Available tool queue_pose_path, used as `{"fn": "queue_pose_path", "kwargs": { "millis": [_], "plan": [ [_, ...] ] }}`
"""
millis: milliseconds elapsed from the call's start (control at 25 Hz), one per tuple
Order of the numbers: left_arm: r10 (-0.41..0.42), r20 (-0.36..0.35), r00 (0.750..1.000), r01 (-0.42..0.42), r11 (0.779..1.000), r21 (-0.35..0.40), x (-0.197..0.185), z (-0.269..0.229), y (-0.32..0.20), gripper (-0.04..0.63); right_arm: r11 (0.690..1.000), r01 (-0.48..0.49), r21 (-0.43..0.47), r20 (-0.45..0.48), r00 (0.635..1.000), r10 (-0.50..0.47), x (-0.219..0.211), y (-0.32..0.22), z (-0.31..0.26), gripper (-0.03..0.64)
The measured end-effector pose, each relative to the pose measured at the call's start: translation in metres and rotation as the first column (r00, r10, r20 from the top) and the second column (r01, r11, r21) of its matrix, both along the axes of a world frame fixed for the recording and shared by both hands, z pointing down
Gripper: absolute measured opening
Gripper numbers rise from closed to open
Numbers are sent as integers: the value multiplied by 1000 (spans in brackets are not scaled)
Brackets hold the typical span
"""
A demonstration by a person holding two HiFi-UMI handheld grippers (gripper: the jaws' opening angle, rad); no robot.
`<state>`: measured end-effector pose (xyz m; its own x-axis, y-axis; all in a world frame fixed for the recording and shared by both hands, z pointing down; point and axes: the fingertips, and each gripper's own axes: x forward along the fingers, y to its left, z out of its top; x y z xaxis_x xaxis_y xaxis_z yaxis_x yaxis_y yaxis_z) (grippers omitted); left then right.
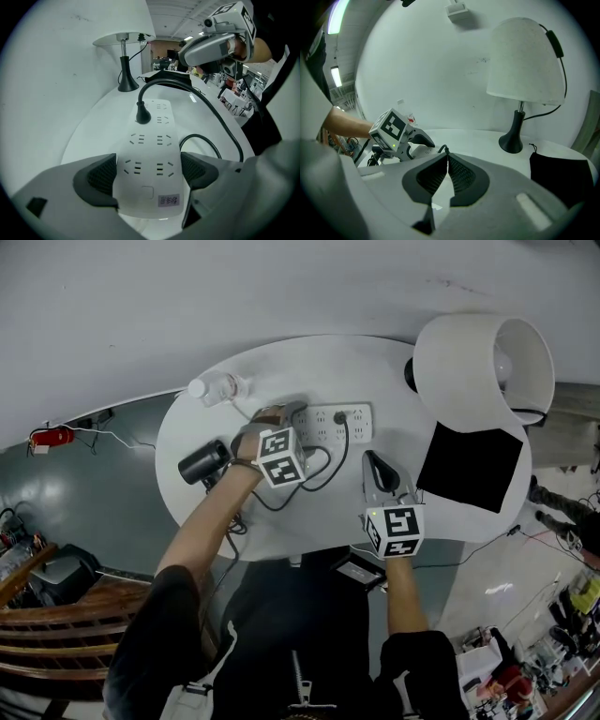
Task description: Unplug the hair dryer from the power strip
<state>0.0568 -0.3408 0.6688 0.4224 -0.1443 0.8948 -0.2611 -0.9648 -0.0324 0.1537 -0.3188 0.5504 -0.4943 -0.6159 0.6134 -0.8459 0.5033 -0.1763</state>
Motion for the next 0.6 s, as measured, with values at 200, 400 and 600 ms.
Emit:
{"fn": "queue_pose_path", "kwargs": {
  "millis": [200, 400, 600],
  "plan": [
    [27, 118, 993, -25, 1000, -19, 1, 5, 0, 407, 1000, 9, -12, -11, 1000, -9, 5, -8, 9, 6],
    [31, 141, 990, -28, 999, -23, 1, 7, 1, 407, 999, 33, -21, -12, 999, -34, 3, -16, 16, 6],
    [27, 123, 992, -26, 1000, -15, 1, 6, 1, 405, 993, 114, 11, -33, 993, -113, -5, -19, 23, 8]
  ]
}}
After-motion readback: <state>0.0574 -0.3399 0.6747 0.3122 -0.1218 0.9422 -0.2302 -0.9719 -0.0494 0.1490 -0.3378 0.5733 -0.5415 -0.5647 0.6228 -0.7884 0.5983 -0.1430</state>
